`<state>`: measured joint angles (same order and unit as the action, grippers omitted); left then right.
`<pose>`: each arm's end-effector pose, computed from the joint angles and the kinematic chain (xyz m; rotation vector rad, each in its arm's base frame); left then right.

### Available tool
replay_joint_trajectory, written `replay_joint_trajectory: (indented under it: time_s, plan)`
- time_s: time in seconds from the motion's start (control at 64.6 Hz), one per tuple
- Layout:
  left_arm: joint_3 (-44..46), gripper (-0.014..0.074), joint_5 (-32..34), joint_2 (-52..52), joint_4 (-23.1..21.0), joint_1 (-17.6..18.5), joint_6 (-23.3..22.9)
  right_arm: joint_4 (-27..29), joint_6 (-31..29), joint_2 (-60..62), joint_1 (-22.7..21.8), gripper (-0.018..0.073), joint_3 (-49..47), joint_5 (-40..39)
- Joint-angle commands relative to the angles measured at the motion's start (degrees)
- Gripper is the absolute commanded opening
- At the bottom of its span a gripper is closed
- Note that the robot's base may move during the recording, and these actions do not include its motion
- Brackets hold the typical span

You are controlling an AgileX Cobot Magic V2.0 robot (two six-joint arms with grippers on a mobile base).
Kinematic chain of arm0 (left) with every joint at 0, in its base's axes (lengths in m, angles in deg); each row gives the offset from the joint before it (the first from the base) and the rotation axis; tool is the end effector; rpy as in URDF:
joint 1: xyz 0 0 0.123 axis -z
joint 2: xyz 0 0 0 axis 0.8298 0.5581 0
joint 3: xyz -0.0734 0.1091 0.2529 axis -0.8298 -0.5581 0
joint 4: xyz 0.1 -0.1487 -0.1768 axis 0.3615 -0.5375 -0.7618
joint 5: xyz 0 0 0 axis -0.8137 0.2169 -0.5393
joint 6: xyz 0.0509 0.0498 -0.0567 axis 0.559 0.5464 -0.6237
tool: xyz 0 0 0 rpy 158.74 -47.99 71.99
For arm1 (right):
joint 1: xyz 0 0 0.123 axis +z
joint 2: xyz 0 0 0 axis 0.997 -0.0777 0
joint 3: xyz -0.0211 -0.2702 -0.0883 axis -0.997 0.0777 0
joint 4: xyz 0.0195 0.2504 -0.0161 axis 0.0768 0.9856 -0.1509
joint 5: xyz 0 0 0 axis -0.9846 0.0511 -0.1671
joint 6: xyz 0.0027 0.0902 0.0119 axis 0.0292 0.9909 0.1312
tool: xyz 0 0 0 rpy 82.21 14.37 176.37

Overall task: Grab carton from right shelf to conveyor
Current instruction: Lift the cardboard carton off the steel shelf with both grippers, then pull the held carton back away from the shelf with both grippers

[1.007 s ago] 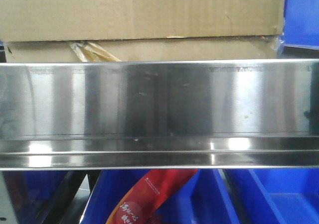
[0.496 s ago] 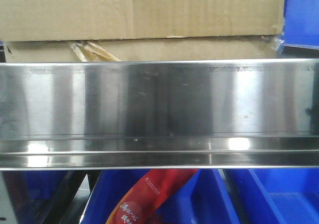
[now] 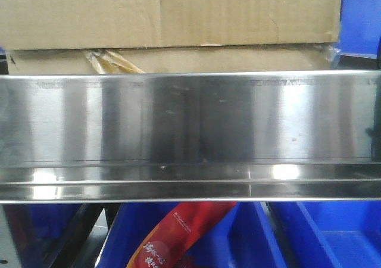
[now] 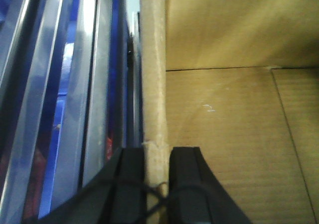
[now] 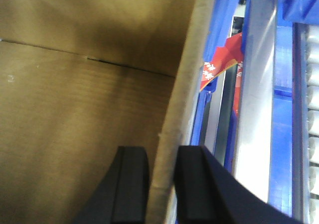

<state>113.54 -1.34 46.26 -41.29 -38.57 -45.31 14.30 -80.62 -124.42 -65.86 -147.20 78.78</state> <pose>0.3693 -0.0933 0.4217 -0.0374 2.4163 0.0481 0.3544 0.1336 0.4112 -0.3072 2.4105 0.2957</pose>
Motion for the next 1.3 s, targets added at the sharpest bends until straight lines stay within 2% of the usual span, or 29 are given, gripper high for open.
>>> replay_joint_trajectory:
  time_s: [0.0, 0.139, 0.31, 0.418, 0.573, 0.681, 0.774, 0.929, 1.084, 1.286]
  plan:
    - [0.2, 0.0011, -0.8, -0.2, 0.1, -0.2, -0.3, -1.4, -0.1, 0.8, 0.1, -0.0067, -0.3, 0.2]
    - [0.2, -0.0004, -1.2, -2.4, -0.9, -0.1, -0.3, -2.8, -0.1, 3.6, 0.0, -0.0068, -0.3, 0.2]
    - [0.2, -0.0006, -1.2, -7.9, -1.0, 2.0, -0.3, -3.3, -0.1, 8.9, 0.0, -0.0068, -0.3, 1.1]
    - [0.2, -0.0008, -1.2, -11.6, -0.5, 4.6, -0.8, -3.3, -0.1, 12.9, 0.0, -0.0068, -0.3, 3.3]
    - [0.1, -0.0010, -1.2, -14.5, 3.6, 9.2, -2.0, -3.4, -1.1, 16.9, 0.3, -0.0068, 0.0, 7.0]
    - [-1.8, -0.0010, -1.2, -16.7, 3.5, 12.3, -3.3, -3.4, -1.2, 19.0, 0.5, -0.0068, 0.6, 7.6]
    - [-4.6, -0.0010, -1.2, -19.0, 3.5, 14.9, -3.5, -3.4, -1.3, 21.6, 1.0, -0.0068, 3.4, 7.6]
    - [-13.2, -0.0010, -1.2, -24.0, 3.5, 18.1, -6.4, -3.1, -1.3, 26.0, 3.1, -0.0068, 11.8, 5.7]
    - [-20.6, -0.0010, -1.2, -28.9, 4.0, 18.7, -9.1, -2.9, -1.3, 28.3, 6.5, -0.0068, 16.6, 1.2]
    - [-21.4, -0.0010, -1.2, -30.6, 5.2, 18.7, -9.1, -2.3, -1.3, 28.4, 7.0, -0.0068, 16.8, 0.7]
